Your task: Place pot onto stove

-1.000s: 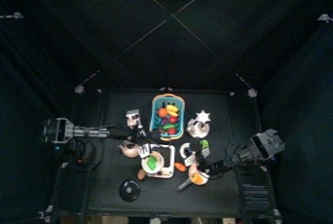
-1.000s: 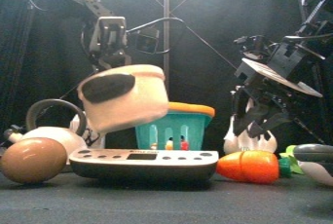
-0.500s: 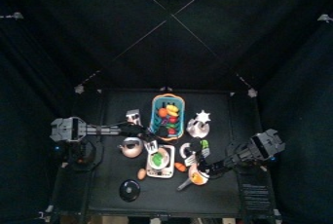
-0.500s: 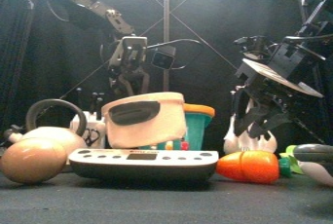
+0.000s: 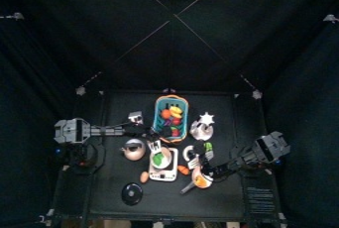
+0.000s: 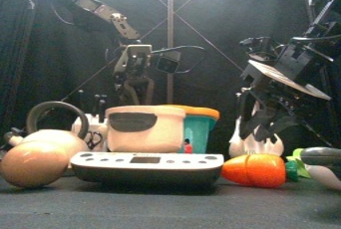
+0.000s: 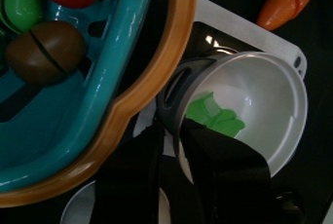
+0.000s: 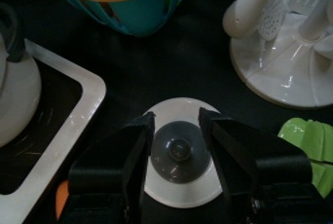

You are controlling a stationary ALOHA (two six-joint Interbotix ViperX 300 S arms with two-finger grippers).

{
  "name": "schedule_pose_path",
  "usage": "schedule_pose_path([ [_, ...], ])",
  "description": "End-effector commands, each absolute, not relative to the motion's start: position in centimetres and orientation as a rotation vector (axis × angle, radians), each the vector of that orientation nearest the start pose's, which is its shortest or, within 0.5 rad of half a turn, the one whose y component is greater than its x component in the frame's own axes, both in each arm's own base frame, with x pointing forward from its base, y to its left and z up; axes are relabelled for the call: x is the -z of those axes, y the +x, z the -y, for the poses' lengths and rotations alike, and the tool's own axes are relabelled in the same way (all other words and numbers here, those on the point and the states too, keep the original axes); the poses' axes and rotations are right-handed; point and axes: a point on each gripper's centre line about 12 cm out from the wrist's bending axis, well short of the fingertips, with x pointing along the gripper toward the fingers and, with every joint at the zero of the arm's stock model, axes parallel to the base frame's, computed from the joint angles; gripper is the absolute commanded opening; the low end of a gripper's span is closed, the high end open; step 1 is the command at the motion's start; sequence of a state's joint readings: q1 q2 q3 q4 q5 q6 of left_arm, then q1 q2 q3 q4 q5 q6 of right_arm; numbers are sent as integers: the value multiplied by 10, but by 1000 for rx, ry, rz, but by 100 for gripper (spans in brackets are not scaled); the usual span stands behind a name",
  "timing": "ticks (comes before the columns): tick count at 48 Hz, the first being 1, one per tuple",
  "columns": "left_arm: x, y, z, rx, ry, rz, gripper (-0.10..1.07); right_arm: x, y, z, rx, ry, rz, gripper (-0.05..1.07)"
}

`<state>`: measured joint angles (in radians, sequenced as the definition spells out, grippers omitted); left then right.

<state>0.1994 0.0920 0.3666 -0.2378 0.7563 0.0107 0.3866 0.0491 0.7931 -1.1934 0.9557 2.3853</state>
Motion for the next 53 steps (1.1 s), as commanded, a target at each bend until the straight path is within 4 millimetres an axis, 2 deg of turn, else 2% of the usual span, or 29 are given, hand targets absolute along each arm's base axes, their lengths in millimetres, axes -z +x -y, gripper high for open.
schedule_pose_path([
  [1, -193, 401, -63, -129, -354, -1133, 71, -132, 307, -27, 985, 503, -530, 79],
  [14, -200, 405, -61, -122, -361, -1112, 84, -132, 307, -27, 985, 503, -530, 79],
  [28, -207, 402, -57, -114, -351, -1088, 84, -133, 309, -27, 982, 507, -528, 79],
  [44, -211, 390, -42, -94, -333, -1049, 84, -135, 310, -28, 981, 511, -523, 79],
  [53, -211, 381, -41, -104, -344, -1010, 84, -135, 311, -28, 979, 513, -523, 79],
])
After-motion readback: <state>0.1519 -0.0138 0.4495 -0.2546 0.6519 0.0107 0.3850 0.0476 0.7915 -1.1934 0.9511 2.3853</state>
